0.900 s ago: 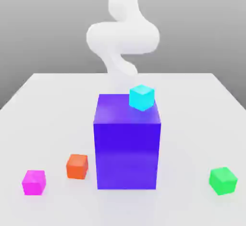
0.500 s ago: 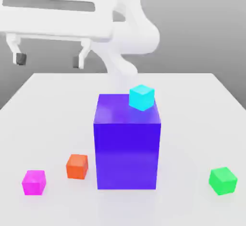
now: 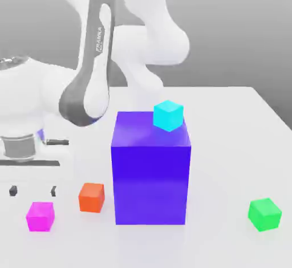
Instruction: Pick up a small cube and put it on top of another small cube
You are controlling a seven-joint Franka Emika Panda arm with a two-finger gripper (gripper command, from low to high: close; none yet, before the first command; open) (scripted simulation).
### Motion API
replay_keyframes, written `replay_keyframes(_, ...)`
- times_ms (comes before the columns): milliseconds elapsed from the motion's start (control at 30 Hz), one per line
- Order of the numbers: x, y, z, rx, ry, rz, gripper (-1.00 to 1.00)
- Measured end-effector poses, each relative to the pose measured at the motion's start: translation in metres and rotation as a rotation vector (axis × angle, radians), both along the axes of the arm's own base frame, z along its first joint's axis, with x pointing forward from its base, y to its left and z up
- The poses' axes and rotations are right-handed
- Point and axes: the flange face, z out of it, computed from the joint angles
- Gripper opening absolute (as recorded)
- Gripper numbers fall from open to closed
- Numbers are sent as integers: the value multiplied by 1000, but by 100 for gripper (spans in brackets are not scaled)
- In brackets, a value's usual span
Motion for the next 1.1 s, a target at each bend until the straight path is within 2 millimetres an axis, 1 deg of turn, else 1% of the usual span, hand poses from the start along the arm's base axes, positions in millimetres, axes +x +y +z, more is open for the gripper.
replay_keyframes(67,-1,0,-24,1,3,0,0)
replay_keyframes(100,-2,0,-36,1,3,0,-100)
replay_keyframes(267,-2,0,-36,2,4,0,-100)
replay_keyframes(300,-2,0,-42,3,4,0,-100)
replay_keyframes(333,-2,0,-38,3,4,0,-100)
replay_keyframes(400,-2,0,-21,2,4,0,-100)
replay_keyframes(500,-2,0,12,3,4,0,-100)
replay_keyframes(533,5,12,19,6,3,15,-100)
replay_keyframes(600,31,59,27,12,3,73,-100)
replay_keyframes(667,52,108,32,17,3,130,-100)
replay_keyframes(733,65,157,36,21,4,186,-100)
replay_keyframes(833,75,231,43,23,6,266,-100)
replay_keyframes(900,74,280,48,23,8,319,-100)
replay_keyframes(967,67,330,53,21,8,375,-100)
replay_keyframes(1033,53,384,58,18,9,440,-100)
replay_keyframes(1100,30,444,64,13,8,520,-100)
